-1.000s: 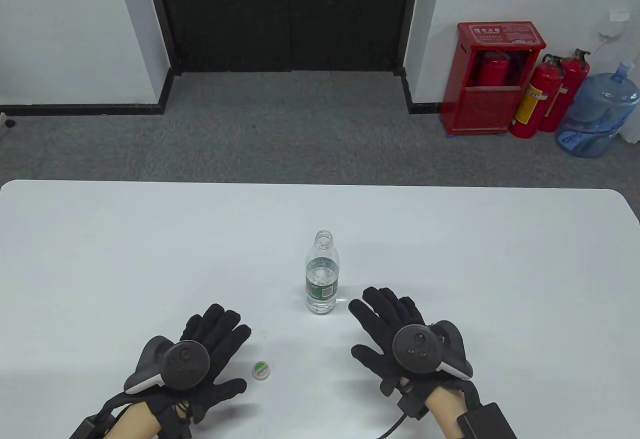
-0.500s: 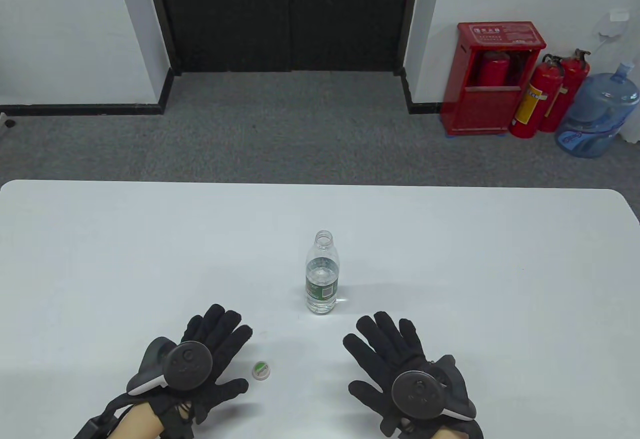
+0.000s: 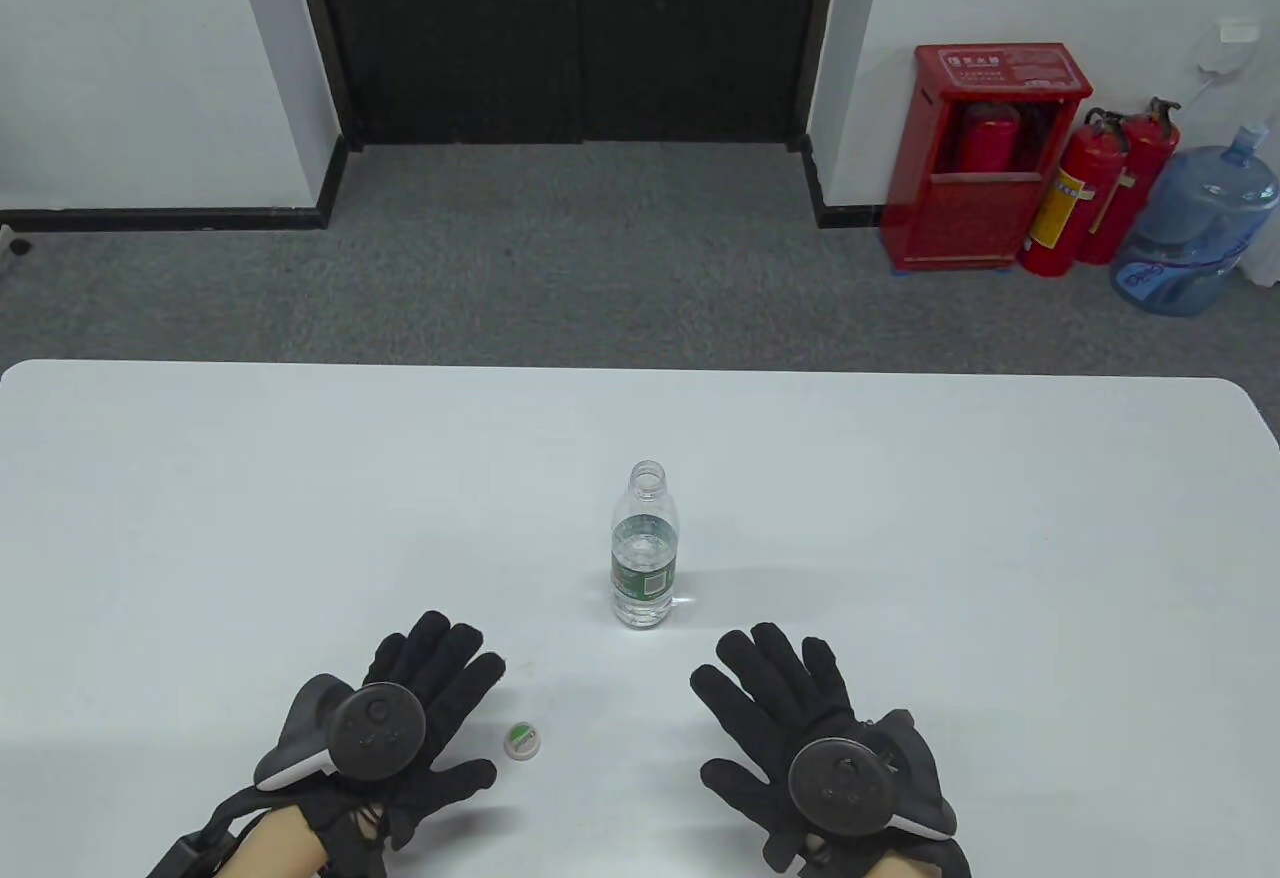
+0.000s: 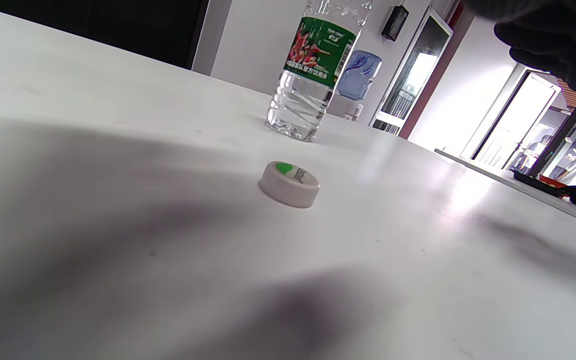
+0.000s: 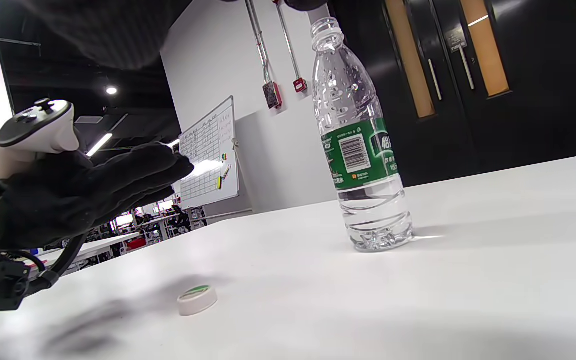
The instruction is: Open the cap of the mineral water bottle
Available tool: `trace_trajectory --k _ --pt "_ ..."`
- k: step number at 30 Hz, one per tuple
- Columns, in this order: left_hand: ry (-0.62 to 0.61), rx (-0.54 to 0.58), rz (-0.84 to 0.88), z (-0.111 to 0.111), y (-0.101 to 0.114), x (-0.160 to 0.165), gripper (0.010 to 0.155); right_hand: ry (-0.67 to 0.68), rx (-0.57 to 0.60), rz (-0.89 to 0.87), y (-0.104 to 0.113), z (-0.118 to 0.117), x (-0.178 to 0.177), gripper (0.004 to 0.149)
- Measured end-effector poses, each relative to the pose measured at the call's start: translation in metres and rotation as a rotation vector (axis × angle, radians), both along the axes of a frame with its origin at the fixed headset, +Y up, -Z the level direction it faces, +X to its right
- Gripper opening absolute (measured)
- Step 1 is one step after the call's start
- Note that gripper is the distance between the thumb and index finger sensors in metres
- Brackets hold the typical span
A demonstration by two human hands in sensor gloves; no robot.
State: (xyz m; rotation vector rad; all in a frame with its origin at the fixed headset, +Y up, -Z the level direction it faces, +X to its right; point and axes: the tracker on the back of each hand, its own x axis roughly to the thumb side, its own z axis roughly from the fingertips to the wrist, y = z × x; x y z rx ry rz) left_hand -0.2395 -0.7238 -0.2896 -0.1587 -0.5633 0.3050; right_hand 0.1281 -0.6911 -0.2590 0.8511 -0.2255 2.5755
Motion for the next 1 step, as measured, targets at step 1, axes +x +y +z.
trace_trajectory --k 1 --pt "0.000 0.000 0.000 0.0001 -0.0003 0.0000 0.084 0.001 -0.001 0.003 0.0001 0.0001 -0.0002 0.079"
